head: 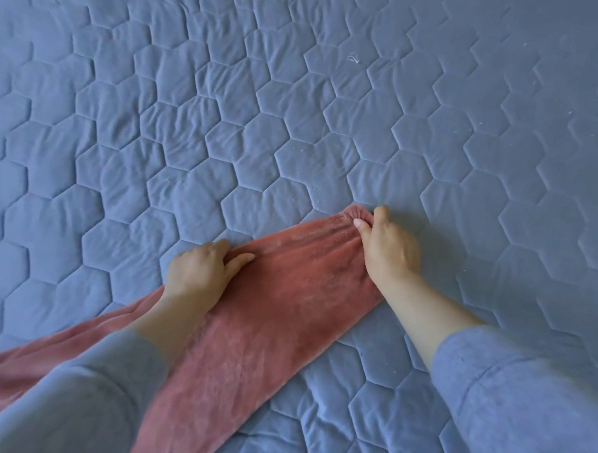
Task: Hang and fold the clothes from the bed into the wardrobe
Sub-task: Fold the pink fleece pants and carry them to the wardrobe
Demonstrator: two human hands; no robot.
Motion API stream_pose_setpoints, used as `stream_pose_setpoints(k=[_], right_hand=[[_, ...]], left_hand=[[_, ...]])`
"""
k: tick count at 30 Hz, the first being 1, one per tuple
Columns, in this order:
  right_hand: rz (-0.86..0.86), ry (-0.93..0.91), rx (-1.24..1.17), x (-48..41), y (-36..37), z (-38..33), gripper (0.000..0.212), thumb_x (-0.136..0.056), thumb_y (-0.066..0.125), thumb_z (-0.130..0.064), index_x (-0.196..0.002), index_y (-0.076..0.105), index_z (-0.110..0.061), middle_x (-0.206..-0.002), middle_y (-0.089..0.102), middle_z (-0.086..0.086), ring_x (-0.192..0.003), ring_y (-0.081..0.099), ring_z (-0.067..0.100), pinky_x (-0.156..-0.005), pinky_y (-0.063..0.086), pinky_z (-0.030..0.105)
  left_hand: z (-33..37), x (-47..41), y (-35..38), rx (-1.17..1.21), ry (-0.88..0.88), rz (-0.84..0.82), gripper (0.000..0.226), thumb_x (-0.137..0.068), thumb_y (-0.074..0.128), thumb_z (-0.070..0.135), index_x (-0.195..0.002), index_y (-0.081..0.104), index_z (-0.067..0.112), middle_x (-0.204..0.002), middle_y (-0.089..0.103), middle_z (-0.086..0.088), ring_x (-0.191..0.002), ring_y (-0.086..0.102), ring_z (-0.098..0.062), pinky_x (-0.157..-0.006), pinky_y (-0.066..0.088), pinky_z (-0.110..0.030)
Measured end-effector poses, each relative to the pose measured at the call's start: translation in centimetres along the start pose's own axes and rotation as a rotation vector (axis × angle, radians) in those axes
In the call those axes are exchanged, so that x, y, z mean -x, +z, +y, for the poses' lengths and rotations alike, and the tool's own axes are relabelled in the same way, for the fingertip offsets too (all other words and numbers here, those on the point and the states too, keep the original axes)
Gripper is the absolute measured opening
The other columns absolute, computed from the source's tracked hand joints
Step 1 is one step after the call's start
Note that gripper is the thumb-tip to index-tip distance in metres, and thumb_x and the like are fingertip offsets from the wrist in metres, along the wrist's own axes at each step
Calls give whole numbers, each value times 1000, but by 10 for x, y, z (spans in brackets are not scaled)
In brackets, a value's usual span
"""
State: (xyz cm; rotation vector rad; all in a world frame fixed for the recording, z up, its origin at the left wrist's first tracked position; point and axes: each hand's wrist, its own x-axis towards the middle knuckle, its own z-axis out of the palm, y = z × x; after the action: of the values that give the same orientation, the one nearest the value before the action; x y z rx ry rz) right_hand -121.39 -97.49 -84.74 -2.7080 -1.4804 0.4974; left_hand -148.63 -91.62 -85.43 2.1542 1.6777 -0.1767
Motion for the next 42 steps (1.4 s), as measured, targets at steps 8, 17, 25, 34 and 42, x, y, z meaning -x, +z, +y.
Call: stream_pose_setpoints(k=[8, 17, 25, 34, 42], right_hand=[[260, -453, -116, 55, -21, -52, 34, -85, 64, -15, -119, 59, -11, -118, 59, 10, -108, 56, 31, -96, 42, 45], [-265, -705, -237, 139, 20, -163, 37, -95, 51, -19, -132, 53, -15, -136, 49, -1, -119, 54, 21, -100, 44, 34], [-321, -669, -28, 136, 53, -222, 31, -98, 48, -34, -125, 54, -19, -124, 48, 0, -101, 62, 26, -79, 50, 38], [-58, -421, 119, 137, 79, -234, 20, -99, 48, -35, -107, 51, -16, -113, 50, 4, -99, 56, 22, -78, 43, 33], [2, -360, -274, 157, 49, -227, 32, -95, 53, -13, -127, 54, -14, -129, 49, 5, -106, 58, 26, -86, 50, 39]], left_hand=[[-58, 61, -28, 196, 5, 133, 35, -90, 64, 36, -116, 60, 13, -113, 58, -4, -109, 52, -28, -89, 42, -40], [-188, 122, -61, 71, -93, -84, 25, -85, 71, 32, -103, 68, 15, -94, 63, -1, -94, 63, -27, -75, 49, -37], [-226, 116, -54, 142, -113, -49, 18, -92, 61, 30, -89, 54, 14, -82, 60, -3, -87, 60, -31, -65, 37, -35], [-247, 115, -43, 99, -330, 27, 43, -90, 52, 57, -90, 49, 14, -86, 67, -7, -85, 63, -33, -68, 44, -37], [-224, 117, -61, 272, -57, 237, 14, -93, 59, 19, -102, 62, 8, -95, 63, -5, -91, 57, -29, -76, 44, -38]])
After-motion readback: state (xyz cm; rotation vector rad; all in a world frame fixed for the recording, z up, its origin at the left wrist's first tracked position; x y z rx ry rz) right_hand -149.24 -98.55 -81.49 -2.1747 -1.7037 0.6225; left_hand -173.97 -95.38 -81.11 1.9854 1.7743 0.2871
